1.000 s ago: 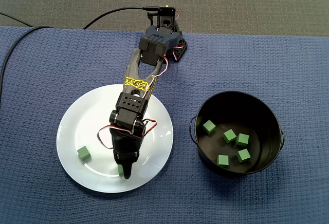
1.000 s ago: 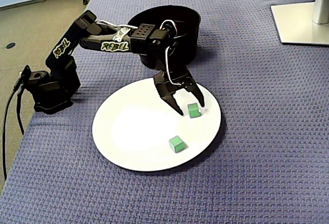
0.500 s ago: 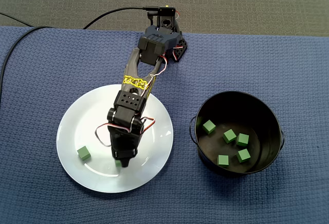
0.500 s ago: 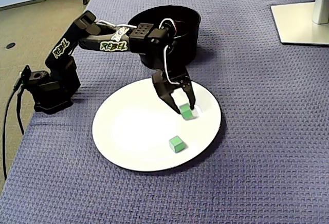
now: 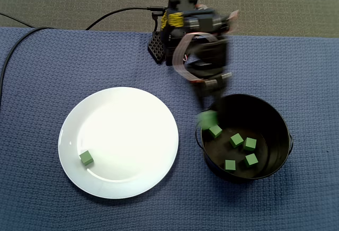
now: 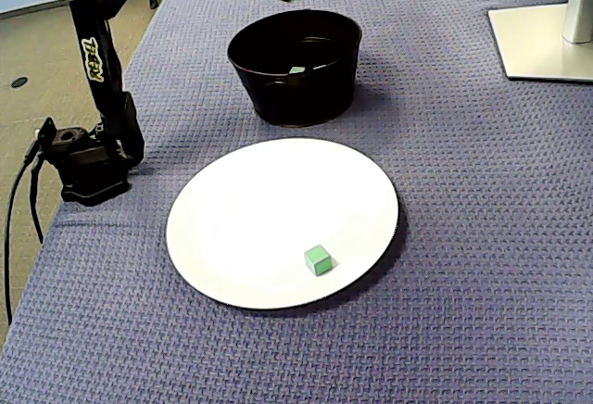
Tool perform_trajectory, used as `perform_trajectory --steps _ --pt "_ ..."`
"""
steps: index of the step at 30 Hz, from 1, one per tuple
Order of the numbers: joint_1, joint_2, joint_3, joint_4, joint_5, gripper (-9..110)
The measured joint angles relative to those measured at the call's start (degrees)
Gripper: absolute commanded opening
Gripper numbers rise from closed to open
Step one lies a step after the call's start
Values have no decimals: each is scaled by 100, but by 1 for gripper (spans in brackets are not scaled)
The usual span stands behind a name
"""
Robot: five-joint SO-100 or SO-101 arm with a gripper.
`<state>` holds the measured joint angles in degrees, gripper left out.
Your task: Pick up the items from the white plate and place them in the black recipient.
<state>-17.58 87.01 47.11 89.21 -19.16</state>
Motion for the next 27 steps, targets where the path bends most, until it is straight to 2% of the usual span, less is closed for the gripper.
perform_trajectory --steps 3,7,10,14,17,22,27 --pt "-1028 62 905 -167 -97 0" --pt "-1661 -290 1837 -431 -141 0" --pt "-1784 -580 2320 -703 -158 25" --pt "-1784 -642 2610 -844 -158 38" --pt "-1723 -598 2619 -677 -220 42" --pt "-668 185 2312 255 -237 40" --pt "1696 1116 2136 369 -563 41"
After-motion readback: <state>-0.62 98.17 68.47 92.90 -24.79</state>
